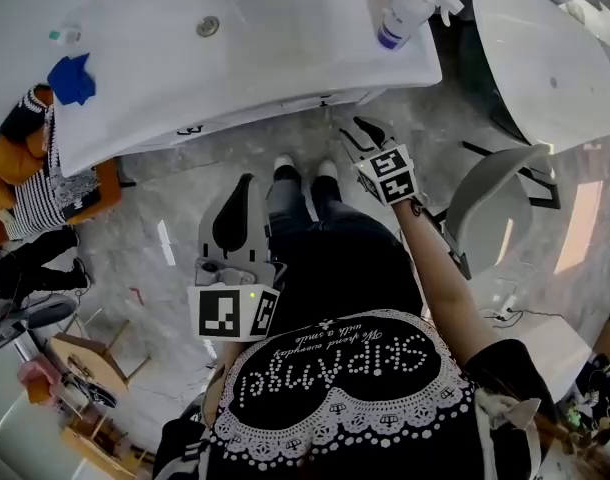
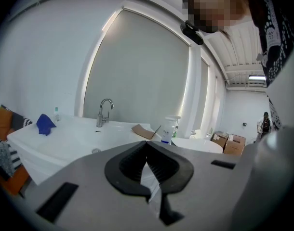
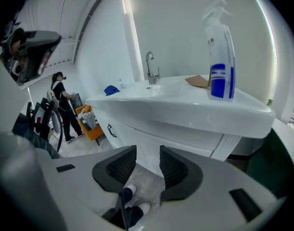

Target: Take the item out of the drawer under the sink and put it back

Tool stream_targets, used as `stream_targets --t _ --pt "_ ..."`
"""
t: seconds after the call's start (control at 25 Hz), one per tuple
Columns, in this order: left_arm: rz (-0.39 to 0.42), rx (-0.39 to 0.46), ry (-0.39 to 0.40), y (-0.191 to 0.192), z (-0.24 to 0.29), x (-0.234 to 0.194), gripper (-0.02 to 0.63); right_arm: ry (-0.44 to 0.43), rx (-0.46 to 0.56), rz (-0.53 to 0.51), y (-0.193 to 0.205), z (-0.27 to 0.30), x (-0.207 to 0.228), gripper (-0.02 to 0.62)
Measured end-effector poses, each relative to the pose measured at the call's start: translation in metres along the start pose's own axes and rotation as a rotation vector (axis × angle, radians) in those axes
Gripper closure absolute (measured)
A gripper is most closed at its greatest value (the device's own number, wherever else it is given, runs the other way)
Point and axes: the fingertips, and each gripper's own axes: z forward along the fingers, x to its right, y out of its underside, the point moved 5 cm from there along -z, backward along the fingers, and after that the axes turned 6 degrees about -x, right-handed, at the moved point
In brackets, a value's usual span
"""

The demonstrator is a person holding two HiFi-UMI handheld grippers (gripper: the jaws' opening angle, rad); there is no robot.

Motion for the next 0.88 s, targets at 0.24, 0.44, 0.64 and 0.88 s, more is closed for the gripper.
stream_targets --t 0.24,0.44,0.64,0.88 --pt "-0.002 -0.061 -0.004 0.010 -0.005 -0.002 0.603 0.034 -0.033 0.055 0.012 0.051 0.018 0.456" --pt "-0.059 -0.121 0.007 0.026 -0.013 -0.007 0.603 0.089 -0.055 0.114 0.023 0.087 0.032 0.456" --pt "-0.087 -0.148 -0.003 0.035 -0.010 -0.009 0.603 0.105 -0.061 0.151 0.026 0.117 0.040 0.456" --pt "-0.121 -0.194 0.000 0.053 -0.002 -0.012 0.603 0.140 -0.089 0.208 0.039 0.144 0.055 0.448"
